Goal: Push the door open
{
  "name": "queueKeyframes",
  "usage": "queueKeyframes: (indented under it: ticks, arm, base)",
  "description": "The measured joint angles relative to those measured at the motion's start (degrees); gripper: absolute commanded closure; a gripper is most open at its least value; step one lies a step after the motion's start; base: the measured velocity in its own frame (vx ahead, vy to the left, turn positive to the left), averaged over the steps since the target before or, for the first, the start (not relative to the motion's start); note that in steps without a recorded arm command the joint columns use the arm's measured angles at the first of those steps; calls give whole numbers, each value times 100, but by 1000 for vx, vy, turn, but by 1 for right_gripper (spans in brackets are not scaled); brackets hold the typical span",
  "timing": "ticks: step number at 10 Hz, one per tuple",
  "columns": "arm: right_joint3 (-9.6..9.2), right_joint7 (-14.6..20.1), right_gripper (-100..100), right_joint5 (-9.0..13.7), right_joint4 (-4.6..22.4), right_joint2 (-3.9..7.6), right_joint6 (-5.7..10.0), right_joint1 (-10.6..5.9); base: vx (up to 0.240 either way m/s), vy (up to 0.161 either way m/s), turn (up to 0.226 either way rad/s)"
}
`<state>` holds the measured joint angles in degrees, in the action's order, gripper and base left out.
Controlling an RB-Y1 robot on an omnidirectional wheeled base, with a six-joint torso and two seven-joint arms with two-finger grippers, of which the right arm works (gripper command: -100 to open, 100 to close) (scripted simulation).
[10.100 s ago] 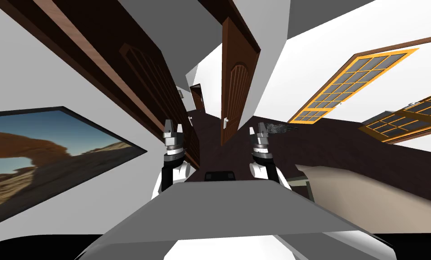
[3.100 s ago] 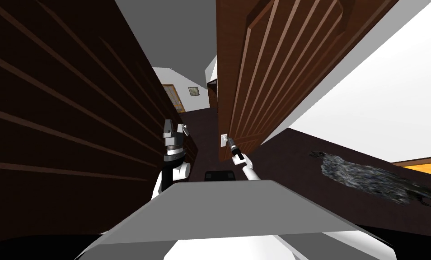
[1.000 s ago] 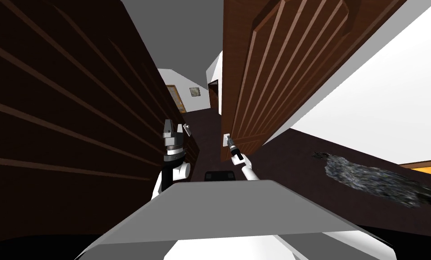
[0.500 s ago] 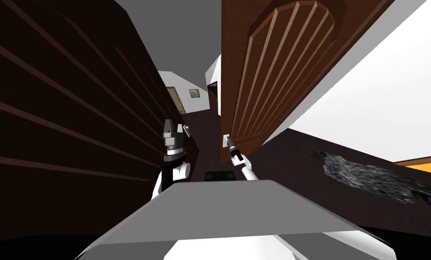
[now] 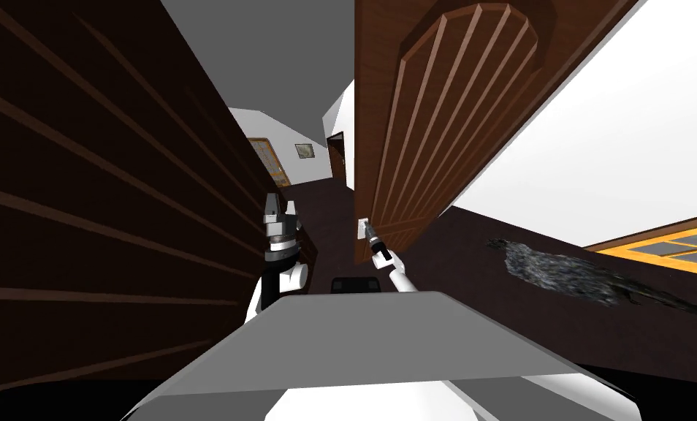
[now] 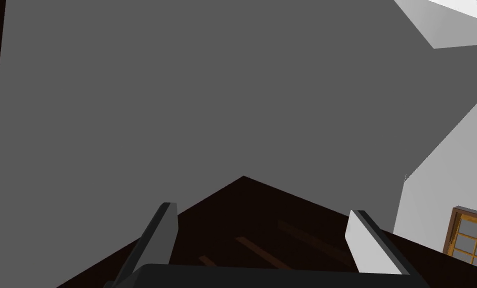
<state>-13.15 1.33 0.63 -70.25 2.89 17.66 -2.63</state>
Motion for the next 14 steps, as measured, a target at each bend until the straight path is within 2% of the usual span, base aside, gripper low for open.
queueKeyframes:
  ticks: [3,4,8,11,12,14]
  arm:
    - [-165,-305,100,318,27,67,5,-52]
    - [-236,-420,-100,438,23,86,9,-63]
    - [-293,-409,-100,459,-84,101,-41,-4]
    - [-349,-395,-100,483,-190,42,-104,44]
    - [-373,-392,-100,489,-236,1,-126,73]
    - [-364,-393,-100,488,-243,23,-126,82]
  base:
    - [205,66,-299]
    - [-20,45,-88]
    - [-216,-10,-9]
    - [-259,34,-34]
    - [-113,9,-5]
    - [133,42,20]
